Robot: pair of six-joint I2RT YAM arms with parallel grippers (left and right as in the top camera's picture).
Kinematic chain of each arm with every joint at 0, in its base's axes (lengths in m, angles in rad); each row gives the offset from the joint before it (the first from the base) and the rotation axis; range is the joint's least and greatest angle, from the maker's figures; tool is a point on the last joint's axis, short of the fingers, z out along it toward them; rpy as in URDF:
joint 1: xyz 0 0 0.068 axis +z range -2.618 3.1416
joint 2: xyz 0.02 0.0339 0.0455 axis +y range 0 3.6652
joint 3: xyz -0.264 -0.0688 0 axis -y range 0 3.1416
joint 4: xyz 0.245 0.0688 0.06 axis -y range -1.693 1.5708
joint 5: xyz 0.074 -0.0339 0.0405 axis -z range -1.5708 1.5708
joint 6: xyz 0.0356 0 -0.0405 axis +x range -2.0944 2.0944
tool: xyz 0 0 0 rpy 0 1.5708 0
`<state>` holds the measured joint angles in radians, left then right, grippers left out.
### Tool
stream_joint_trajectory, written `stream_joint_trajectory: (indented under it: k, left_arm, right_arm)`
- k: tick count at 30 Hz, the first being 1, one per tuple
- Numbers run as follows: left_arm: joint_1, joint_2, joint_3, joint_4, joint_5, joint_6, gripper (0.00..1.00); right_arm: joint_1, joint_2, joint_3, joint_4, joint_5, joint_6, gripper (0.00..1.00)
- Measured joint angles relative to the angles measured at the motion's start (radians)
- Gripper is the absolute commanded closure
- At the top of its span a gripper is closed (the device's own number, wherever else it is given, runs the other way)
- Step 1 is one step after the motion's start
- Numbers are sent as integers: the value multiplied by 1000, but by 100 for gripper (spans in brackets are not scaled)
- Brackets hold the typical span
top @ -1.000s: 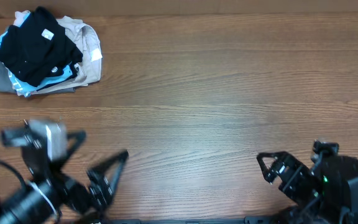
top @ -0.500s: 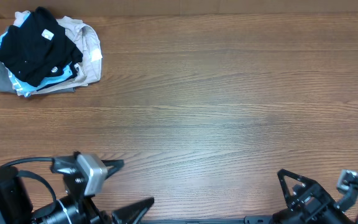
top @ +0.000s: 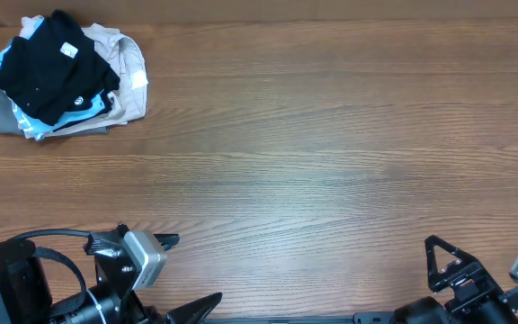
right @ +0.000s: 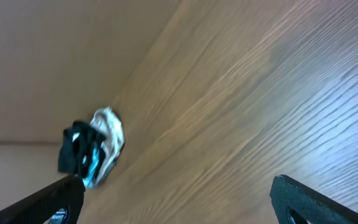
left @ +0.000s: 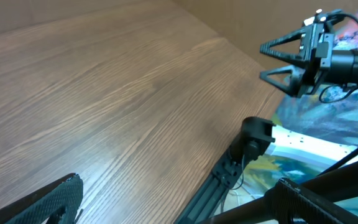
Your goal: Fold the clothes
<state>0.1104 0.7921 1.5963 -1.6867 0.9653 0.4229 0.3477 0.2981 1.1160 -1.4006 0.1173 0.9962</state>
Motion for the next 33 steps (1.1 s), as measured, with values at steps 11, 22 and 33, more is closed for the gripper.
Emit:
stream_joint_trajectory:
  k: [11,22,33]
  left_arm:
    - [0,0,0,0,-28,4,0]
    - [0,0,0,0,-35,7,0]
    - [0,0,0,0,-35,7,0]
  right_arm:
    - [0,0,0,-68,79,2,0]
    - [0,0,0,-80,85,2,0]
    - [0,0,0,-80,87,2,0]
